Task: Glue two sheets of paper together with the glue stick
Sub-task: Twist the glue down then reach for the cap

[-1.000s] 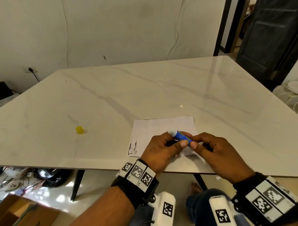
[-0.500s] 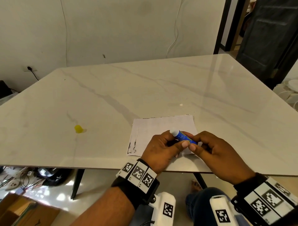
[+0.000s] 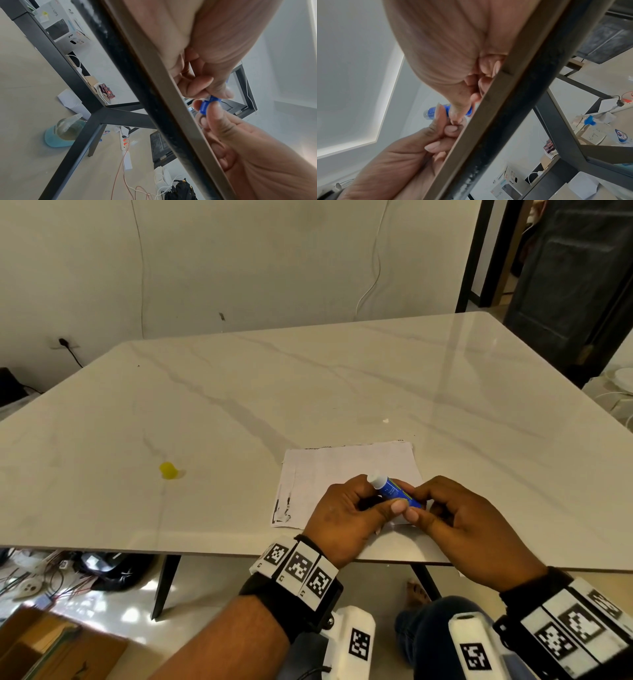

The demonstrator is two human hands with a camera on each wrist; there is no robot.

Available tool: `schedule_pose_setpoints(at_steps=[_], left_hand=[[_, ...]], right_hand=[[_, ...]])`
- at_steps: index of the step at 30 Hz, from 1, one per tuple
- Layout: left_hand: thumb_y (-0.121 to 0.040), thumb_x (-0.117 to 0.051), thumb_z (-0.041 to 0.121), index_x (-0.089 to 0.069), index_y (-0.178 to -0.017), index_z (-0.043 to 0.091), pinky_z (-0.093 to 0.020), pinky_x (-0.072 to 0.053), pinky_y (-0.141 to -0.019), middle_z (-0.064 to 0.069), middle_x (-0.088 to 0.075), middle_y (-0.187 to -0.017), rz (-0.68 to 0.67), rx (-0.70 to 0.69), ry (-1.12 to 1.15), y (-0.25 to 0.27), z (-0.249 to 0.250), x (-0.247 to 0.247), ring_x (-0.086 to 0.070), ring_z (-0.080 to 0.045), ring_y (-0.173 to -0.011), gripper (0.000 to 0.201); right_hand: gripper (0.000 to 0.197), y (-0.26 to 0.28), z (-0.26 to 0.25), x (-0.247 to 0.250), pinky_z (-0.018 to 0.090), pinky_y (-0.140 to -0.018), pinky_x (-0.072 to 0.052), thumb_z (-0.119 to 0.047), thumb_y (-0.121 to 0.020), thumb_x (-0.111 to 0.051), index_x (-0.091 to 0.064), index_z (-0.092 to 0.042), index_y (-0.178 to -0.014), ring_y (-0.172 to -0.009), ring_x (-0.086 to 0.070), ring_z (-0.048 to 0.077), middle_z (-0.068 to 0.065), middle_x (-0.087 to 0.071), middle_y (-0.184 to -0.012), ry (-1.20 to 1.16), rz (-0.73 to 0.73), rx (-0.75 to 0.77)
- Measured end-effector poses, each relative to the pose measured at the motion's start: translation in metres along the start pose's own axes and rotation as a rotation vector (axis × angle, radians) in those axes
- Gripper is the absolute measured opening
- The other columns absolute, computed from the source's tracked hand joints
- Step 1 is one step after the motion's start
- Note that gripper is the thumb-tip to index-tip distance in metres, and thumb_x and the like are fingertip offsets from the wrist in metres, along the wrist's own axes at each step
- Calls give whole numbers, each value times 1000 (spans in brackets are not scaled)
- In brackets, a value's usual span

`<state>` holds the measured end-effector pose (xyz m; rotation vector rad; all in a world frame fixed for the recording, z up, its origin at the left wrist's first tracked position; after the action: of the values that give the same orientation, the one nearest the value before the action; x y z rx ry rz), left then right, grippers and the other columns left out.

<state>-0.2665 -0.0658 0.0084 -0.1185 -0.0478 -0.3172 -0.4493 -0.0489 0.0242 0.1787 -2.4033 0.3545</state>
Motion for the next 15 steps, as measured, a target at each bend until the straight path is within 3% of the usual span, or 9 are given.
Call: schedule_pose_setpoints(at_steps=[2, 4, 5, 7, 9, 12, 15], left_hand=[[-86, -72, 32, -73, -114, 16, -44, -54, -92, -11, -75, -109, -4, -1, -37, 0, -2, -1, -71, -23, -98, 32], [-84, -71, 40, -73, -113, 19, -51, -53, -94, -9, -75, -106, -4, -5, -92, 0, -2, 0, -70, -26, -99, 36], [-84, -71, 41, -73, -114, 19, -48, -54, -91, -9, -75, -104, -1, 1, -100, 0, -2, 0, -70, -23, -95, 37], [-87, -71, 34, -73, -115, 16, -33, -53, -79, -9, -76, -104, 8, 6, -67, 0, -2, 1, -67, -11, -82, 33], [-90, -71, 23, -72, -115, 11, -21, -48, -75, -12, -75, -108, 15, 2, -11, -1, -2, 2, -64, -3, -75, 28], [-91, -70, 20, -73, -114, 12, -24, -47, -78, -13, -75, -108, 12, -5, 7, -1, -2, 2, -63, -4, -76, 25], [-91, -70, 20, -73, -113, 12, -25, -48, -80, -12, -76, -106, 0, -9, 5, 0, 0, 1, -67, -8, -82, 24]], right_hand=[[15, 1, -1, 0, 20, -62, -44, -39, -83, -73, -62, -31, -90, -77, -56, 13, -7, -59, -82, 3, 25, -29], [26, 1, -2, -1, 26, -61, -47, -54, -75, -71, -57, -36, -87, -71, -56, 15, -5, -58, -81, 21, 38, -40], [29, 1, -3, 0, 25, -60, -46, -60, -71, -68, -56, -38, -87, -68, -55, 14, -7, -57, -79, 23, 40, -39], [27, 0, -5, 0, 21, -57, -42, -62, -72, -63, -55, -44, -91, -65, -54, 7, -11, -53, -75, 3, 28, -32], [25, 0, -7, -1, 18, -61, -41, -62, -78, -55, -53, -51, -100, -73, -55, 0, -14, -55, -81, -10, -19, -7], [29, 0, -2, -1, 21, -74, -46, -63, -85, -43, -55, -52, -109, -95, -56, 0, -19, -59, -96, 18, -72, 39], [30, 1, 2, -1, 27, -72, -49, -61, -88, -49, -63, -38, -102, -89, -57, 6, -15, -60, -92, 38, -33, 31]])
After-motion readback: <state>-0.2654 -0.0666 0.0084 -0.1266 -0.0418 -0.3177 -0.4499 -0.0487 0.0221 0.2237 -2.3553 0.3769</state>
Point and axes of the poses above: each hand's wrist, its own y-axis away from the middle knuckle, its own x-axis out of the back of the hand, z = x × y, the point moved 2 cm from there along -y, towards the middle knuckle
